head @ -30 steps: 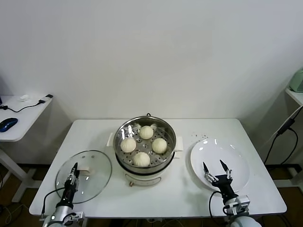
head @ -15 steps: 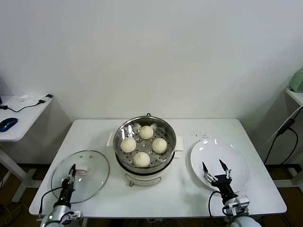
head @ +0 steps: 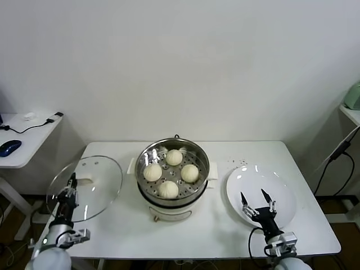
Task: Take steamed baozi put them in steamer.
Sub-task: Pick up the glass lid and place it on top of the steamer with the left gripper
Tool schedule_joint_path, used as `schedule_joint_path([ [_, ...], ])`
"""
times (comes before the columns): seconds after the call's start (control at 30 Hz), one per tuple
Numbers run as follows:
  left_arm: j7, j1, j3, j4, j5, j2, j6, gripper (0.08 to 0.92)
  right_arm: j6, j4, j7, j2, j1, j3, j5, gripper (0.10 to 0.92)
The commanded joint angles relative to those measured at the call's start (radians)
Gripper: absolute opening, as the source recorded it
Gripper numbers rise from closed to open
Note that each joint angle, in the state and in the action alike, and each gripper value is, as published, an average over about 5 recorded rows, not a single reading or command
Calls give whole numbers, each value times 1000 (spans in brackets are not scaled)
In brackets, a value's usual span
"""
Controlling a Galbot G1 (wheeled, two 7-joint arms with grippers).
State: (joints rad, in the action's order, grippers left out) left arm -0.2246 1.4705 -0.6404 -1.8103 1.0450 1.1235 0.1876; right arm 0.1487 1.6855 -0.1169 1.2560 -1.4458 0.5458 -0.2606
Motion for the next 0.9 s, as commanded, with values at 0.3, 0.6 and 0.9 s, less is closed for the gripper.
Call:
schedule_joint_path([
  [0.3,309,-124,225,-375,133,10,383,139,-2,16,16,8,-28,-7,63,823],
  [0.6,421,-256,536,-342,322,141,510,139,38,-4,4,10,-48,-2,68,823],
  [0.9,448,-330,693,-227,446,262,539,139,83,-36,7,14,-50,7,49,823],
])
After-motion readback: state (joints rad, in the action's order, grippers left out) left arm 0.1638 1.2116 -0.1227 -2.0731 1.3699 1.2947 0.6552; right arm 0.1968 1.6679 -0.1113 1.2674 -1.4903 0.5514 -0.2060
